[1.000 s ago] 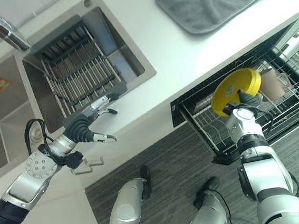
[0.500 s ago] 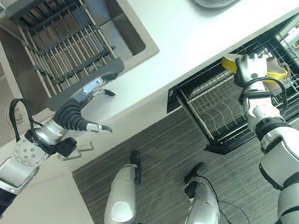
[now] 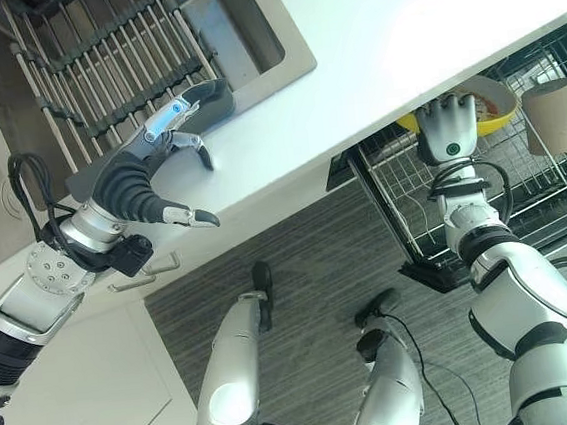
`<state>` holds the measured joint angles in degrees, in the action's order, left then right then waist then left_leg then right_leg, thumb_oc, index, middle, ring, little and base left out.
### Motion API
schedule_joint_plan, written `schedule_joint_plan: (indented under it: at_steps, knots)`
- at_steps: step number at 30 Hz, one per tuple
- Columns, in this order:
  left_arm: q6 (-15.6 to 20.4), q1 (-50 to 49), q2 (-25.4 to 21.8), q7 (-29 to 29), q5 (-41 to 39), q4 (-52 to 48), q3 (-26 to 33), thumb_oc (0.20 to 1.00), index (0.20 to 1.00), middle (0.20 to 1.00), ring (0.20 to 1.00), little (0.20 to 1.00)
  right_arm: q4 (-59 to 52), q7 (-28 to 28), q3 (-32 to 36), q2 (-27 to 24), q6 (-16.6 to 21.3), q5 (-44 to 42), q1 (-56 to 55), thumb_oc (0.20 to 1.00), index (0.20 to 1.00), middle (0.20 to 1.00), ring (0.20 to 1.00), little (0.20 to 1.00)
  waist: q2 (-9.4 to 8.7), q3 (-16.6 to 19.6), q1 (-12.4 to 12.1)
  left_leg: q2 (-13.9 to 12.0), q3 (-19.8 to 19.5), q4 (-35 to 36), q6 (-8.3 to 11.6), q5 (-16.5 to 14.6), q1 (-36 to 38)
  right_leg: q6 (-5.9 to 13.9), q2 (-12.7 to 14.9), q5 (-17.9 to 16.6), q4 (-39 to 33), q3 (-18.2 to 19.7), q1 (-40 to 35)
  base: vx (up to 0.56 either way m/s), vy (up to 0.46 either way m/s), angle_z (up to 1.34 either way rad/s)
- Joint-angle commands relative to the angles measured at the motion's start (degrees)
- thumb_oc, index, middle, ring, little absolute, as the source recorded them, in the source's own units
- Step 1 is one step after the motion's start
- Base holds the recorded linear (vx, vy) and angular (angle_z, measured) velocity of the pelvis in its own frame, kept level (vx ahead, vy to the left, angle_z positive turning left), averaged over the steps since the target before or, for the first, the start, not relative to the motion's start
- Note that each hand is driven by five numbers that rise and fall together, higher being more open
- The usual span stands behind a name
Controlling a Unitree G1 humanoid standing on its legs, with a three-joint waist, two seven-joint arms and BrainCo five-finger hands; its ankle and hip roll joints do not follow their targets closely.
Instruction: Place the dishes in the dishwasher.
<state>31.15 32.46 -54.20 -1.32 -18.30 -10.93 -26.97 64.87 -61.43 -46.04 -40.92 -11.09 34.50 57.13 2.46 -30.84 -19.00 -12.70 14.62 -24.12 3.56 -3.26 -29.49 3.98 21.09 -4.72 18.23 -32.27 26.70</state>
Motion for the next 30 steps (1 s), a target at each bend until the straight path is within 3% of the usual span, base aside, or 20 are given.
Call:
schedule_joint_plan:
  at_steps: [1, 4, 6, 7, 10, 16, 24, 27, 30]
  knots:
    - [-1.29, -4.08, 4.26, -2.17, 4.07, 3.56, -7.68, 1.000, 1.000, 1.000, 1.000, 1.000, 0.83, -13.98, 5.05, -2.68, -3.08, -12.66, 10.55, 0.200, 0.200, 0.200, 0.200, 0.200, 1.26, 1.05, -2.04, 3.94, 0.19, 0.99, -2.62, -1.63, -0.59, 5.76, -0.65, 9.49, 10.65, -1.37, -1.10, -0.02, 0.101, 0.03]
    - [-1.89, -4.81, 4.82, -2.97, 3.91, 2.72, -7.17, 1.000, 1.000, 1.000, 1.000, 1.000, 2.78, -15.39, 9.04, -2.63, -4.36, -17.75, 9.74, 0.200, 0.200, 0.200, 0.200, 0.200, 2.14, 1.05, -1.89, 4.16, 0.23, 0.97, -2.52, -1.69, -1.20, 5.65, -0.40, 9.77, 11.03, -1.09, -0.22, 0.01, 0.094, 0.03]
    - [-1.73, -5.39, 5.13, -2.97, 3.59, 2.40, -6.77, 1.000, 1.000, 1.000, 1.000, 1.000, 4.87, -13.36, 11.61, -2.73, -5.80, -24.74, 8.80, 0.200, 0.200, 0.200, 0.200, 0.200, 2.71, 1.05, -1.82, 4.24, 0.17, 1.00, -2.42, -1.69, -1.68, 5.65, -0.18, 10.02, 11.55, -0.84, 0.54, 0.02, 0.084, 0.02]
    - [-1.43, -6.01, 5.75, -2.65, 3.01, 2.11, -6.53, 1.000, 1.000, 1.000, 1.000, 1.000, 7.44, -13.07, 14.50, -2.40, -4.45, -28.27, 6.84, 0.200, 0.200, 0.200, 0.200, 0.200, 3.10, 1.05, -1.75, 4.20, 0.18, 1.26, -2.36, -1.50, -1.97, 5.56, -0.08, 10.28, 12.11, -0.71, 1.05, 0.02, 0.078, 0.03]
    - [-1.27, -5.52, 6.54, -2.08, 1.81, 1.50, -6.40, 1.000, 1.000, 1.000, 1.000, 1.000, 8.93, -14.08, 16.98, -1.44, -4.21, -22.20, 5.05, 0.200, 0.200, 0.200, 0.200, 0.200, 3.67, 1.05, -1.72, 4.42, 0.18, 1.81, -2.32, -1.23, -2.54, 5.72, 0.10, 10.17, 11.96, -0.78, 1.79, 0.01, 0.044, 0.05]
    - [-2.16, -5.64, 8.21, -2.47, 3.59, 0.96, -5.71, 1.000, 1.000, 1.000, 1.000, 1.000, 9.25, -13.69, 18.19, 0.39, -5.19, -27.21, 4.66, 0.200, 0.200, 0.200, 0.200, 0.200, 3.96, 1.05, -1.71, 4.49, 0.08, 2.39, -2.02, -0.83, -3.24, 5.99, 0.13, 9.94, 11.58, -0.68, 2.51, 0.00, 0.006, 0.01]
    - [-4.87, -5.72, 10.69, -1.53, 4.56, -0.03, -4.46, 1.000, 1.000, 1.000, 1.000, 1.000, 7.34, -10.71, 18.15, 4.60, -6.59, -23.59, 3.11, 0.200, 0.200, 0.200, 0.200, 0.200, 4.45, 1.05, -1.75, 4.70, -0.24, 2.54, -2.05, -0.54, -3.86, 6.12, 0.62, 10.08, 12.27, -0.57, 3.40, 0.00, 0.000, 0.00]
    - [-5.19, -5.96, 11.93, -1.56, 6.28, 0.47, -4.24, 1.000, 1.000, 1.000, 1.000, 1.000, 5.62, -10.55, 18.43, 7.69, -4.85, -21.66, 1.16, 0.200, 0.200, 0.200, 0.200, 0.200, 4.34, 1.05, -1.41, 4.60, -0.04, 2.83, -2.01, -0.45, -3.60, 6.30, 0.62, 10.01, 12.27, -0.53, 3.50, 0.00, 0.000, 0.00]
    - [-6.97, -3.59, 14.04, -1.71, 6.62, 1.29, -4.18, 1.000, 1.000, 1.000, 1.000, 1.000, 1.30, -10.25, 15.60, 11.90, -7.42, -17.35, 0.32, 0.200, 0.200, 0.200, 0.200, 0.200, 4.32, 1.05, -0.76, 4.54, 0.28, 3.11, -1.98, -0.13, -4.09, 6.36, 0.70, 9.88, 11.96, -0.18, 4.35, 0.00, 0.000, 0.00]
